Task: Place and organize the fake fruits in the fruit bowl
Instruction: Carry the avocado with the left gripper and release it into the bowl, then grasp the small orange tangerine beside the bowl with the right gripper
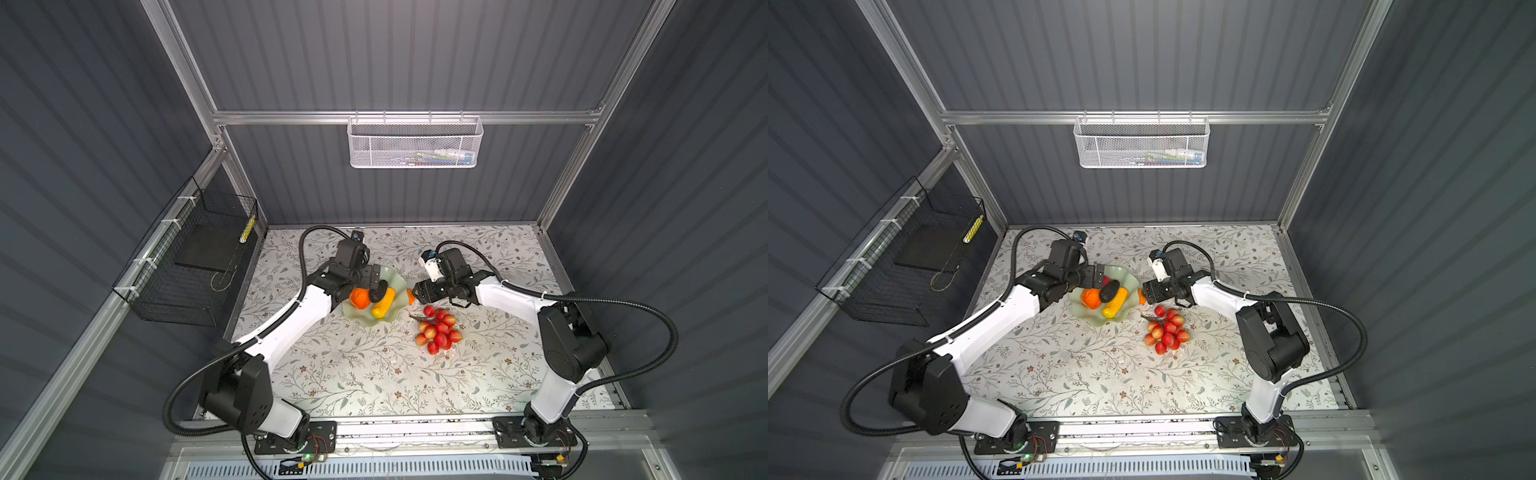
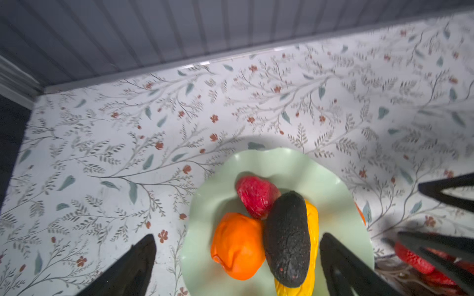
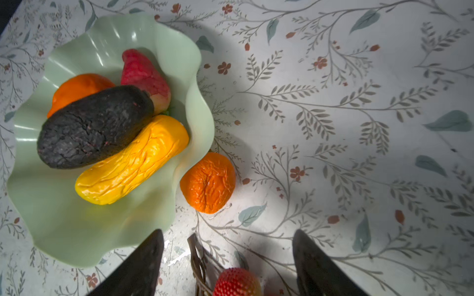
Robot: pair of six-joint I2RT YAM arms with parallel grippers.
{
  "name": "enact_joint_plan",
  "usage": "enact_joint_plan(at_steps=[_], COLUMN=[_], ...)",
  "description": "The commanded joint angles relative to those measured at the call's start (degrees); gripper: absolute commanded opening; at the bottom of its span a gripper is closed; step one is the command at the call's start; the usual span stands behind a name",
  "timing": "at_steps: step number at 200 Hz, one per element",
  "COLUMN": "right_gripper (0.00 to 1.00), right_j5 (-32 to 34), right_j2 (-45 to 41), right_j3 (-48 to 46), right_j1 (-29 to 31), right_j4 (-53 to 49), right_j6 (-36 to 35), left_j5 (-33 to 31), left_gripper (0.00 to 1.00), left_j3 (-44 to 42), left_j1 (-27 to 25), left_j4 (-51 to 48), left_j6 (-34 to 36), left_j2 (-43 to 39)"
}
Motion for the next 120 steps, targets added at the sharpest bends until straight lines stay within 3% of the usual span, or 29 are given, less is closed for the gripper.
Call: enact_joint_plan(at_steps=[1,60,120], right_gripper=[0.73,0.67,0.64], right_j5=[-1.8,-2.1,-2.6], right_j2=[1.4,3.7,8.2], right_j3=[1.3,1.7,4.7], right_j1=[0.4,1.5,2.0], right_j4=[-2.9,-2.6,-2.7], right_j6=[-2.3,-2.3,-2.6], left_j5=[-3.8,-3.7,-2.9], left_gripper=[1.00,1.00,1.00], left_j3=[-4.3,-9.5,-10.7], left_j1=[2.3,7.9,9.6], left_j4=[4.8,3.4,2.5], left_j6=[-3.8,-6.9,-7.2], left_j2=[-4.8,-11.7,-14.1])
